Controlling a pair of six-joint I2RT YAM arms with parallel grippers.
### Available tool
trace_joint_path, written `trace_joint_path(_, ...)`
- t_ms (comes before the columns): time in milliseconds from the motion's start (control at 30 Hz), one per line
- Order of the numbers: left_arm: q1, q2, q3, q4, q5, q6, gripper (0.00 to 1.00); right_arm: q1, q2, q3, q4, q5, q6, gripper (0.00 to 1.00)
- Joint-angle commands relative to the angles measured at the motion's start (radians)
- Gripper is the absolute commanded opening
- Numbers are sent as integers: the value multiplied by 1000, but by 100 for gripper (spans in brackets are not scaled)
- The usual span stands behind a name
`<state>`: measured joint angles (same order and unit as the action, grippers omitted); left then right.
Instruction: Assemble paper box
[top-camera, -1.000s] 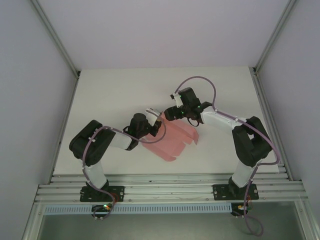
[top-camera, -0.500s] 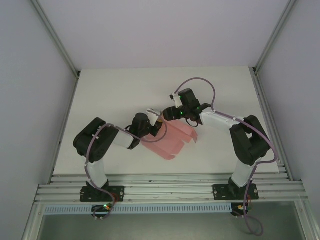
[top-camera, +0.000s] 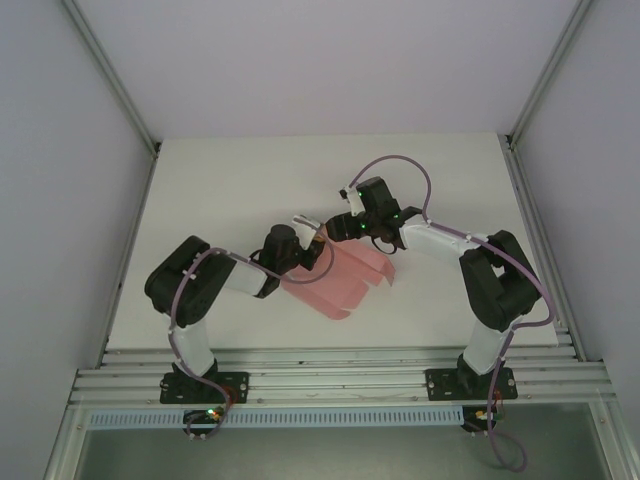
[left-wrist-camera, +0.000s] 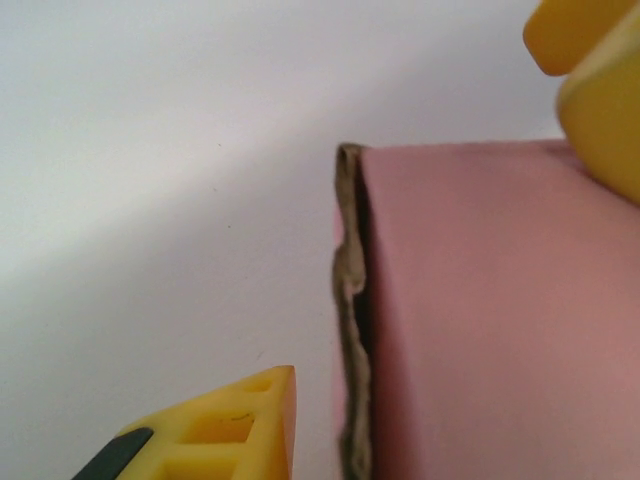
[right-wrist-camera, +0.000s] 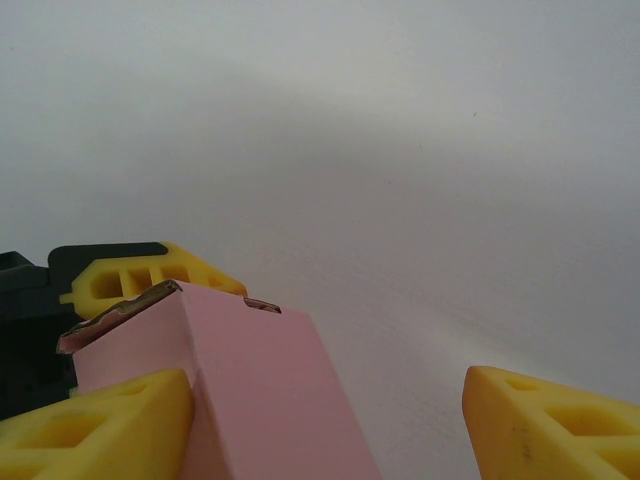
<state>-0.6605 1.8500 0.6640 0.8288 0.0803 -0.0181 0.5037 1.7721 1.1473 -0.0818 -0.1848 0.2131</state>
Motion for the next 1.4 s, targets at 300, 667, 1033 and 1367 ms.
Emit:
trace_joint_path(300, 1, 47, 63, 56, -103, -22, 0, -3, 43, -66, -121, 50, -2, 72)
trace_joint_path(667, -9, -89, 8, -48, -319, -103, 0, -29, -153, -89, -110, 228, 29, 100)
trace_joint_path(1033, -10, -245, 23, -262, -381, -209, 0, -35, -456, -234, -162, 443, 13, 100)
trace_joint_path(1367, -14, -311, 40, -361, -253, -268, 0, -44, -433, -282, -60, 324, -12, 100)
